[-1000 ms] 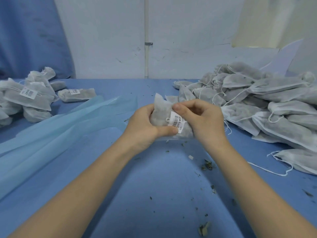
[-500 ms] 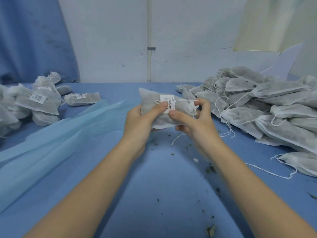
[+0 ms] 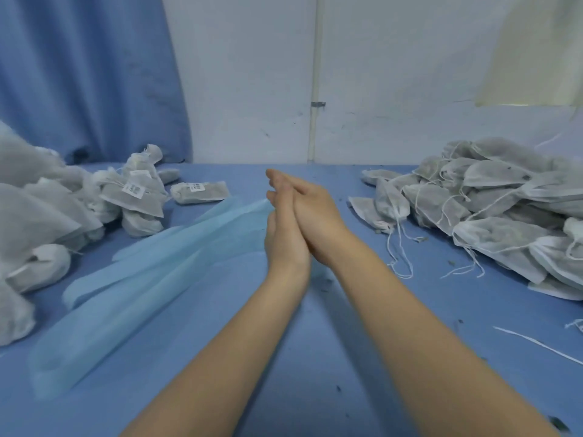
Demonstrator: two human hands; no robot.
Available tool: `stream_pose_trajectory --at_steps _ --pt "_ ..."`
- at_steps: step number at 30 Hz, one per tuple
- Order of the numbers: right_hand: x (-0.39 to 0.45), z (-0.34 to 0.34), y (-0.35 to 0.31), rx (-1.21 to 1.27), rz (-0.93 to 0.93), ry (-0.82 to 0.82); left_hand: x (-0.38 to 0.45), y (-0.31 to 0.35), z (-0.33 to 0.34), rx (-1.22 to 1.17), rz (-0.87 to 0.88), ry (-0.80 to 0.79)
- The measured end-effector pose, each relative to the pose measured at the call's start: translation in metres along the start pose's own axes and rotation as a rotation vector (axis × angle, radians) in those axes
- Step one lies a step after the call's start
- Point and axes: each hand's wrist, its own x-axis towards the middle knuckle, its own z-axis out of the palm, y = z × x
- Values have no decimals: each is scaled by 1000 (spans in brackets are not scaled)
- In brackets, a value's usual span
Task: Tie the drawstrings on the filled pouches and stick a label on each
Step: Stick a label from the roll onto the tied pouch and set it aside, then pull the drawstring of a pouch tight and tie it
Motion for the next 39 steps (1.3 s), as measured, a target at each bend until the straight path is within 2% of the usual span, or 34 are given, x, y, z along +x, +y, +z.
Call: stream_pose_trajectory --at_steps 5,10,16,20,24,28,33,39 --pt "-16 -62 12 -77 -56 111 -13 -22 24 187 -137 -132" --pt "-34 -125 30 2 -34 260 -13 -38 65 513 -68 -324" --pt "-46 -171 56 99 47 407 5 -64 112 676 -117 -270" --pt "-43 -181 64 153 72 433 14 -80 126 638 -215 -238" --pt "-40 -185 70 116 119 465 13 -87 132 560 -218 -227" --pt "-38 -185 72 86 160 476 0 -80 128 608 -117 -223" --pt "-39 -189 67 16 244 439 -31 -66 120 882 222 -299" --pt "-50 -195 59 237 310 311 -54 -56 113 1069 442 -409"
